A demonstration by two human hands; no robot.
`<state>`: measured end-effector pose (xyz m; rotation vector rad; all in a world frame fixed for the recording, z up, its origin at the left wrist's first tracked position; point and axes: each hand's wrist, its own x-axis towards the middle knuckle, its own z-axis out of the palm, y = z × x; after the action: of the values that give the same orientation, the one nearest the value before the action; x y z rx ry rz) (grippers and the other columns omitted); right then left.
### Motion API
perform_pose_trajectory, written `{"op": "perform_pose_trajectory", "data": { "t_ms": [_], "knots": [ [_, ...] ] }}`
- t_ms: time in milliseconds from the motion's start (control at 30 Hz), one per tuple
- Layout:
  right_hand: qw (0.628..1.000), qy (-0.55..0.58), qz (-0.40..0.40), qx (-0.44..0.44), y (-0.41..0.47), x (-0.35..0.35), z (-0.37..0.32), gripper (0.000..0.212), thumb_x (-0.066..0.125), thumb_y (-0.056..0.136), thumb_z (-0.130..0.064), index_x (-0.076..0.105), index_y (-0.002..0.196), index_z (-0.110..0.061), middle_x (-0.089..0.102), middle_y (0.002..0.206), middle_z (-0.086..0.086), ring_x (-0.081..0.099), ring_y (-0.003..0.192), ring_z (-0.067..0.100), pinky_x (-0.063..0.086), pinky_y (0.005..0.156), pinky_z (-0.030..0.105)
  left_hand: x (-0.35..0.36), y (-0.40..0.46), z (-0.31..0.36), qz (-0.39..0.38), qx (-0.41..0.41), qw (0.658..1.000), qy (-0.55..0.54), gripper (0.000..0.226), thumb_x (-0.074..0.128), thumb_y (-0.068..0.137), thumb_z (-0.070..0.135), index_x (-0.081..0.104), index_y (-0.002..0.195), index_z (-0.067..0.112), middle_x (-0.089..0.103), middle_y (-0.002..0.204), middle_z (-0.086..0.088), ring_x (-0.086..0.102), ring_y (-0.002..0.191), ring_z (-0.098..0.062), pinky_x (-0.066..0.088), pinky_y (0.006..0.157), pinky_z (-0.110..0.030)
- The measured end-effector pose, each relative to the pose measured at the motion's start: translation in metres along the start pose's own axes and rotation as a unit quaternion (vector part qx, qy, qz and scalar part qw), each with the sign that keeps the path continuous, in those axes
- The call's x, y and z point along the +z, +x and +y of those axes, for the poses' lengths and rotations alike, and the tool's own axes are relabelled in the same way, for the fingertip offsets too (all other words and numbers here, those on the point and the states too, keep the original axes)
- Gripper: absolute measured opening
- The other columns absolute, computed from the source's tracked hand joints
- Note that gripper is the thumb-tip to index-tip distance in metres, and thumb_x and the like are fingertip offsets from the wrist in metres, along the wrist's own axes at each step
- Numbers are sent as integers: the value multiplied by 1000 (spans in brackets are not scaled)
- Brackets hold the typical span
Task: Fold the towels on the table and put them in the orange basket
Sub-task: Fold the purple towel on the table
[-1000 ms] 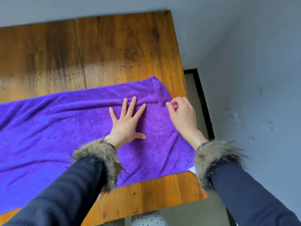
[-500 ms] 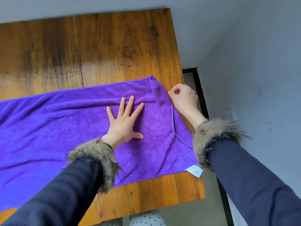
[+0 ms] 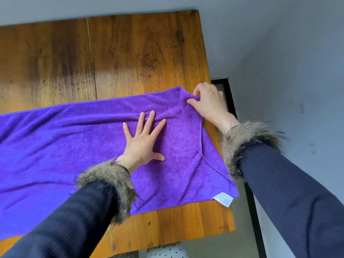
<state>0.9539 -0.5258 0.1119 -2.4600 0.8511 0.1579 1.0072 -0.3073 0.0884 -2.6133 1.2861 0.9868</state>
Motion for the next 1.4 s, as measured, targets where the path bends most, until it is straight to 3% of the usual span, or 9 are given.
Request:
{"op": "perform_pose_trajectory", "data": {
  "t_ms": [100,200,333,533,700,800,933,1100,1400],
  "knots": [
    [998,-18,43,37,8,-15,10,12,57,89,-28,49,89,-19,64,101,5,55,102,28,34,91,39,-1,-1,0,1,-1,1000,7,120,74,64,55,-12,146,36,-31,152,3,-30,138,-24,-6,102,-70],
    [991,-11,115,67,16,-23,20,21,52,91,-19,54,111,-14,58,118,7,48,115,28,34,93,40,-3,0,6,18,12,999,42,117,71,66,59,-9,147,32,-26,154,-2,-27,139,-28,-6,100,-72],
    [984,-17,174,28,-2,-11,21,37,47,91,-19,50,126,-8,50,131,12,43,123,30,36,99,42,-6,5,16,74,57,996,-5,89,48,81,65,-3,148,34,-18,156,0,-19,142,-26,-2,103,-70],
    [986,-106,66,-107,-55,49,10,51,37,87,-33,52,130,-10,48,139,15,39,133,34,30,107,54,-19,33,-1,159,-6,987,1,61,36,95,47,14,149,28,3,158,1,0,145,-23,6,103,-71],
    [984,-158,-45,-69,-38,54,8,73,41,89,-58,13,149,-27,1,159,4,-2,146,26,1,115,52,-29,43,-23,98,22,994,52,82,48,84,61,4,148,37,-11,157,6,-10,145,-22,8,104,-72],
    [981,-171,-55,-76,-35,51,11,80,41,86,-64,7,150,-28,-7,158,2,-9,145,24,-5,115,50,-37,51,-27,65,26,996,57,94,51,75,71,-3,146,41,-18,156,7,-17,143,-22,2,103,-72],
    [998,-47,6,-41,-54,47,25,69,48,91,-48,19,149,-23,5,158,3,-2,146,22,-1,116,47,-31,47,-21,103,41,992,54,87,35,76,77,0,147,40,-15,157,2,-16,143,-25,-3,102,-72],
    [978,127,126,107,-106,46,56,49,51,93,-22,41,138,-7,36,147,11,31,137,27,24,113,38,14,10,17,154,87,983,45,77,30,79,67,21,146,31,7,158,-8,3,144,-35,6,96,-77],
    [849,404,-68,333,-130,41,98,45,42,99,-27,38,141,-10,48,138,6,47,123,16,35,92,22,46,-10,49,76,117,985,105,108,70,57,68,18,145,32,18,155,-11,17,141,-39,15,90,-80]
  ]
}}
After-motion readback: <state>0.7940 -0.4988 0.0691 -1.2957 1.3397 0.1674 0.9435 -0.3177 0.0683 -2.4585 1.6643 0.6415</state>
